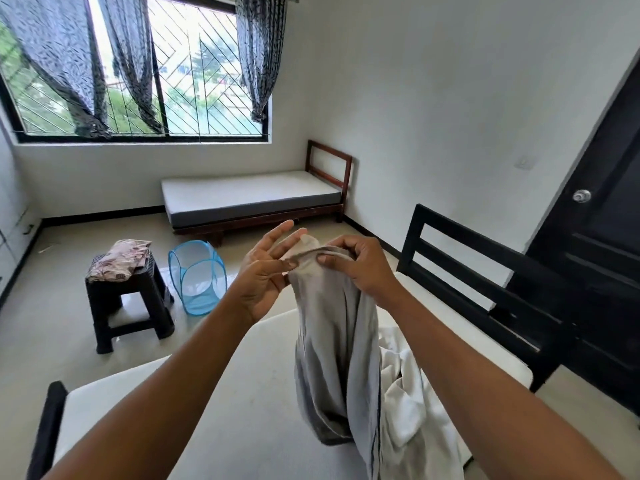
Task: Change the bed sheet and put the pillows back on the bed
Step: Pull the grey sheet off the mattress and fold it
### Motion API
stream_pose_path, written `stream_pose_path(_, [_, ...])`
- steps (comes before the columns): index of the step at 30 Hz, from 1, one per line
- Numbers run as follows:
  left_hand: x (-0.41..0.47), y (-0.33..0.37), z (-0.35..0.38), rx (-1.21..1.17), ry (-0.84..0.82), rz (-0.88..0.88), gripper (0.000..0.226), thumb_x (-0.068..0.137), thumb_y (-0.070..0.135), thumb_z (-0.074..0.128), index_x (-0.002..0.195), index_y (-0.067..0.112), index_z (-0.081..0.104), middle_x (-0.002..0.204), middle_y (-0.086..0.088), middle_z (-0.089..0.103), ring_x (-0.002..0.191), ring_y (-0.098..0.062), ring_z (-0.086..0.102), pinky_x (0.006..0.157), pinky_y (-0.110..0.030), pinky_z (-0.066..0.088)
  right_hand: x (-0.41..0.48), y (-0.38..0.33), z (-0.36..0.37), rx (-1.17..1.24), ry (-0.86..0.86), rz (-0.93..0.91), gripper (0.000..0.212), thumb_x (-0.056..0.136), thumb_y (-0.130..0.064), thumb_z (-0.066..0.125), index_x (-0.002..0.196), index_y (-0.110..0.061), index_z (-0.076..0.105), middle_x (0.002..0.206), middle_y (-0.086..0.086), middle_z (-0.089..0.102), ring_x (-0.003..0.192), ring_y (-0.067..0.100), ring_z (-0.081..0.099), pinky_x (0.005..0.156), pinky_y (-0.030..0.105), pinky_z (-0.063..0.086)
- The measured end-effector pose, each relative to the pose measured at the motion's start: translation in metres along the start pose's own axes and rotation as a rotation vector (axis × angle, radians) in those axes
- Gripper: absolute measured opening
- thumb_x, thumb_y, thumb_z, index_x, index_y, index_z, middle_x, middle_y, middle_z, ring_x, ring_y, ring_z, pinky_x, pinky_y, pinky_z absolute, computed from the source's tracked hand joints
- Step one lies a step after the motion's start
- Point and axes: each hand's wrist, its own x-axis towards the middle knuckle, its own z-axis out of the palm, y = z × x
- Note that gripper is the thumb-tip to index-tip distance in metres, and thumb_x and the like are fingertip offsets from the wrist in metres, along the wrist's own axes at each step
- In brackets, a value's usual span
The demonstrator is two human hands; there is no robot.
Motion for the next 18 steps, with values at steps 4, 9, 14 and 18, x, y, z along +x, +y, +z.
stream_pose_path(4, [0.010, -0.014, 0.007, 0.248, 0.015, 0.048, 0.057, 0.090, -0.013, 0.061, 0.140, 0.015, 0.058, 0.133, -0.007, 0.067, 0.123, -0.030, 0.064, 0.087, -0.039, 0.060, -0.003, 0.001, -0.014, 0.030, -0.040, 0.046, 0.016, 0.082, -0.025, 0.087, 0.091, -0.017, 0.076, 0.083, -0.007, 0.071, 0.080, 0.010, 0.064, 0.077, 0.032, 0.051])
stream_pose_path(9, [0.027, -0.032, 0.028, 0.806, 0.125, 0.319, 0.037, 0.082, 0.008, 0.082, 0.107, 0.035, 0.076, 0.100, 0.015, 0.076, 0.094, -0.014, 0.069, 0.080, -0.035, 0.061, -0.008, 0.003, -0.037, 0.015, -0.049, 0.069, 0.018, 0.083, -0.023, 0.087, 0.091, -0.012, 0.076, 0.081, -0.002, 0.069, 0.078, 0.012, 0.062, 0.073, 0.031, 0.050])
stream_pose_path(14, [0.042, -0.028, 0.042, 0.808, 0.044, 0.276, 0.020, 0.089, 0.002, 0.074, 0.091, 0.021, 0.080, 0.087, 0.005, 0.077, 0.086, -0.014, 0.071, 0.078, -0.036, 0.060, -0.012, 0.007, -0.059, 0.014, 0.060, 0.046, 0.017, 0.086, -0.028, 0.084, 0.097, -0.016, 0.079, 0.089, 0.004, 0.074, 0.084, 0.014, 0.066, 0.079, 0.034, 0.051])
stream_pose_path(18, [0.045, -0.027, 0.058, 0.570, -0.117, 0.153, 0.019, 0.095, 0.000, 0.064, 0.099, 0.012, 0.078, 0.093, -0.005, 0.077, 0.086, -0.021, 0.070, 0.070, -0.036, 0.058, -0.013, 0.008, -0.065, -0.037, 0.107, 0.005, 0.014, 0.091, -0.024, 0.078, 0.100, -0.013, 0.080, 0.090, -0.002, 0.075, 0.085, 0.013, 0.068, 0.081, 0.032, 0.053])
